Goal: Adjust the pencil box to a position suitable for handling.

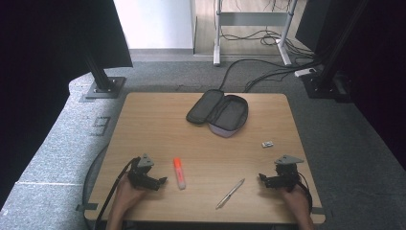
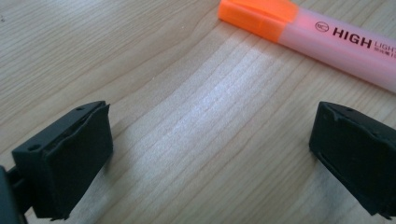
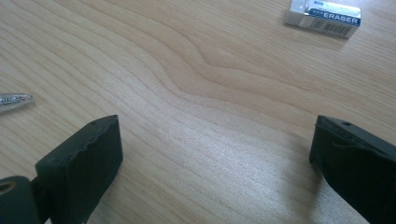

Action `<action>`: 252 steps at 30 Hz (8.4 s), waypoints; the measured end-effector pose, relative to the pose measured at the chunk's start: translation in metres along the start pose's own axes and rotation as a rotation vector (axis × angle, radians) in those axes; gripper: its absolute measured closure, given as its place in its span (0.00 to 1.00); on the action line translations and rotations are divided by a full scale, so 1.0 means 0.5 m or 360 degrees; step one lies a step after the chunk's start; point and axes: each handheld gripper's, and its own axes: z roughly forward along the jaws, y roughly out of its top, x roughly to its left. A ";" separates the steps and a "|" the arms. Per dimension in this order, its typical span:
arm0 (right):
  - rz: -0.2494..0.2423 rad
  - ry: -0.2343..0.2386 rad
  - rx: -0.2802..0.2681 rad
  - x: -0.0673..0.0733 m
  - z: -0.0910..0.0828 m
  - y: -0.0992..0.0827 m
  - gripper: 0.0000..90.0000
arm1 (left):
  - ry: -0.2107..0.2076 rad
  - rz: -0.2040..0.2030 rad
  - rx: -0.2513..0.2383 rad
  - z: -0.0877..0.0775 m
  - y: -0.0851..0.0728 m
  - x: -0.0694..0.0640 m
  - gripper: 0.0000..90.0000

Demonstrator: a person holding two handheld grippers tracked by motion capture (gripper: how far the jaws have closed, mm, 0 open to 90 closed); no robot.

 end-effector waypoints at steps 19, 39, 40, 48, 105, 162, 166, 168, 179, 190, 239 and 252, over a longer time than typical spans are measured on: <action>-0.0010 0.0012 -0.0001 0.001 -0.001 -0.001 0.03 | 0.0048 -0.0052 0.0009 -0.003 0.000 -0.005 0.01; -0.0014 0.0016 -0.0001 0.001 -0.001 -0.001 0.03 | 0.0004 -0.0052 -0.0033 -0.042 0.032 -0.029 0.07; -0.0014 0.0016 -0.0001 0.001 -0.001 -0.001 0.03 | 0.0004 -0.0052 -0.0033 -0.042 0.032 -0.029 0.07; -0.0015 0.0016 0.0000 0.001 -0.001 -0.001 0.03 | -0.0030 -0.0010 -0.0048 -0.050 0.060 -0.049 0.10; -0.0014 0.0016 -0.0001 0.001 -0.001 -0.001 0.03 | -0.0116 0.0109 0.0032 0.035 0.134 -0.103 0.18; -0.0015 0.0016 -0.0001 0.001 -0.001 -0.001 0.03 | -0.0259 0.0253 -0.0022 0.219 0.429 -0.077 0.20; -0.0015 0.0016 -0.0001 0.001 -0.001 -0.001 0.03 | -0.0264 0.0271 -0.0028 0.239 0.450 -0.078 0.21; -0.0015 0.0017 -0.0001 0.001 -0.001 -0.001 0.03 | -0.0282 0.0269 -0.0034 0.246 0.457 -0.077 0.21; -0.0016 0.0017 -0.0001 0.001 -0.001 -0.001 0.03 | -0.0305 0.0277 -0.0058 0.283 0.487 -0.066 0.21; -0.0016 0.0017 -0.0001 0.001 -0.001 -0.001 0.03 | -0.0366 0.0241 -0.0061 0.326 0.491 -0.047 0.21; -0.0016 0.0016 -0.0001 0.001 -0.001 -0.001 0.03 | -0.0445 0.0312 0.0062 0.247 0.367 -0.141 0.23; -0.0016 0.0016 -0.0001 0.001 -0.001 -0.001 0.03 | -0.0478 0.0353 0.0075 0.220 0.329 -0.180 0.24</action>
